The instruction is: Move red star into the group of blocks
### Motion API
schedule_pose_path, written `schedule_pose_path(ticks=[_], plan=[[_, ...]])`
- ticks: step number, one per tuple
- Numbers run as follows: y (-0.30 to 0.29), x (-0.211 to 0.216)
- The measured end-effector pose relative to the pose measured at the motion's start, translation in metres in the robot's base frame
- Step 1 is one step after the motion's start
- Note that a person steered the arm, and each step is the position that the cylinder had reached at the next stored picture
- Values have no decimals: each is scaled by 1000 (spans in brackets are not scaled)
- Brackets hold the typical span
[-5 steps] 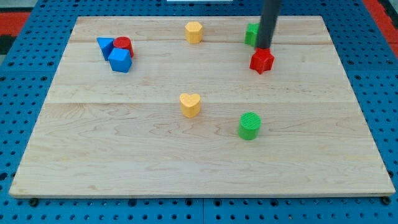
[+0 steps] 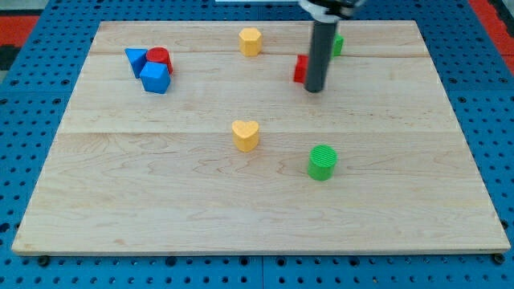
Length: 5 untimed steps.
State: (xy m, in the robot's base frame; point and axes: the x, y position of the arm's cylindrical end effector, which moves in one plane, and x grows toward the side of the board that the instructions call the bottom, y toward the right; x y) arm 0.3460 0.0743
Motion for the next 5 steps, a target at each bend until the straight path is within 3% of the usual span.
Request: schedule_pose_path(ticks=[2, 3, 5], plan=[[82, -18], [53, -45], [-48, -34]])
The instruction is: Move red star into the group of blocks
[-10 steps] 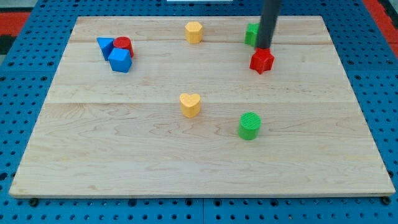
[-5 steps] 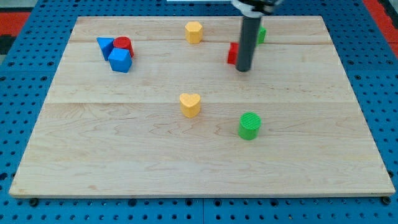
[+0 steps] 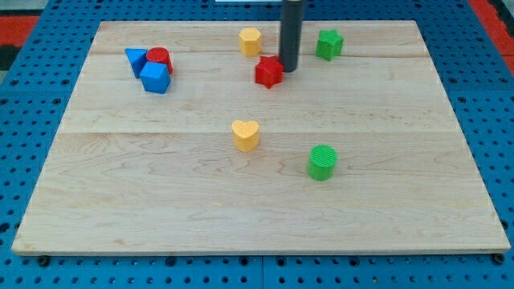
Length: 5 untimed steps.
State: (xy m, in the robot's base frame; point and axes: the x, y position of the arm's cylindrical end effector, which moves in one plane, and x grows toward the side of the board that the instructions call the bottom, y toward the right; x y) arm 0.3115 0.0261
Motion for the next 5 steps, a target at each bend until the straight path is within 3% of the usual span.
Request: schedule_pose_path(ticks=[1, 5], plan=[[-71, -1], [-92, 84]])
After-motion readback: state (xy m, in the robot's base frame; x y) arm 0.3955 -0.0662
